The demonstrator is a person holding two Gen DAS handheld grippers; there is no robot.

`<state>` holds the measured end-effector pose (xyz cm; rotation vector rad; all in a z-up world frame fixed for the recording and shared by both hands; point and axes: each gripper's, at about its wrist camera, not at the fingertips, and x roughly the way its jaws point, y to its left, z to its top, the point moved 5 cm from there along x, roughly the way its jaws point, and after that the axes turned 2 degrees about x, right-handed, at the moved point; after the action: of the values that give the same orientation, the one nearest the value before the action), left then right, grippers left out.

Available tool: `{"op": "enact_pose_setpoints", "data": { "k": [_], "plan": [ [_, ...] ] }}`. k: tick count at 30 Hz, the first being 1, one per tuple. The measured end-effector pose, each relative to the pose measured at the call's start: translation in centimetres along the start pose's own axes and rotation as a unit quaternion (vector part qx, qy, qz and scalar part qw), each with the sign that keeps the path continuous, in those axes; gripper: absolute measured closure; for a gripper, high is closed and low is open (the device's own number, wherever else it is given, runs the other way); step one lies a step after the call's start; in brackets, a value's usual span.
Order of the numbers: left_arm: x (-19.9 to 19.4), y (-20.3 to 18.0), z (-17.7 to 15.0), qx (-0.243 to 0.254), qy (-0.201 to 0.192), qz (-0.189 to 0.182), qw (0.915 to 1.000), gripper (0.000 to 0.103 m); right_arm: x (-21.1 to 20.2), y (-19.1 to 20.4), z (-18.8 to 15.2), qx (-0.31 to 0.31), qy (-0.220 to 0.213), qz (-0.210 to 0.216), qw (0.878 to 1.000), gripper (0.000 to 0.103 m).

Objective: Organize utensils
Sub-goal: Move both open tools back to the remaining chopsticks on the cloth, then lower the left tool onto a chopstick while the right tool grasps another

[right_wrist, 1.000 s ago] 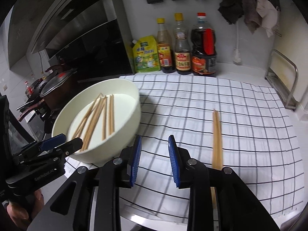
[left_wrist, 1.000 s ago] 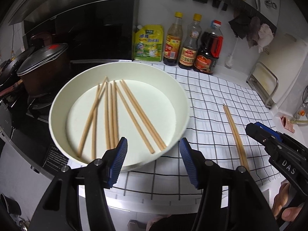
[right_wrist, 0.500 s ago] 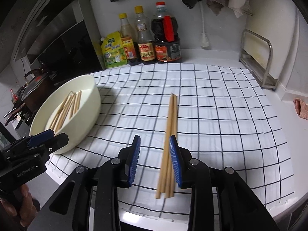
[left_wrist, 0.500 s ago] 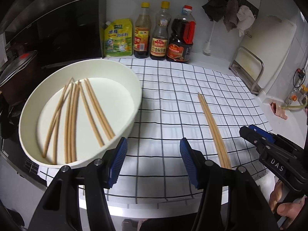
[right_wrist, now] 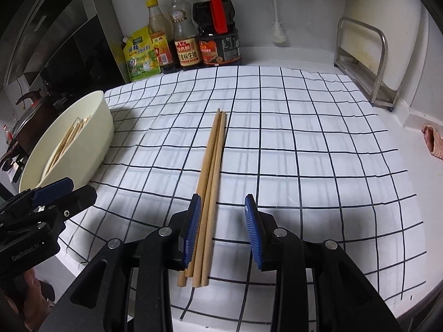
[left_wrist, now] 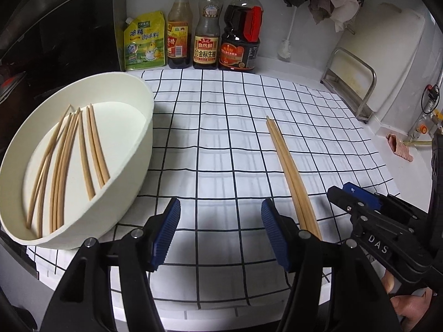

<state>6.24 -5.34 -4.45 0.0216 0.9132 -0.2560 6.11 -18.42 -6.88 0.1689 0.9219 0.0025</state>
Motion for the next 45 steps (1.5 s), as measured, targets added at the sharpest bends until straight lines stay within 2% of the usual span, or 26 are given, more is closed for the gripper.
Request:
{"op": "enact_pose_setpoints", "data": {
  "k": [18,30,45],
  "plan": [
    [3.4,-0.1,0.5,-0.009,0.021,0.003,0.9997,0.042,4.3,0.4,0.5,-0.036,0.037,-0.022,0.998,0.072],
    [4.6,-1.4,0.8,-0.007,0.027,-0.005,0.9996,0.042,4.8,-0.5,0.4,-0.045,0.040,-0.040,0.997,0.071],
    [7.0,-4.6,0.8,0.008,0.042,-0.014,0.9990,0.039,4.3,-3.6,0.7,-0.017,0.028,-0.040,0.999,0.072]
  ]
}}
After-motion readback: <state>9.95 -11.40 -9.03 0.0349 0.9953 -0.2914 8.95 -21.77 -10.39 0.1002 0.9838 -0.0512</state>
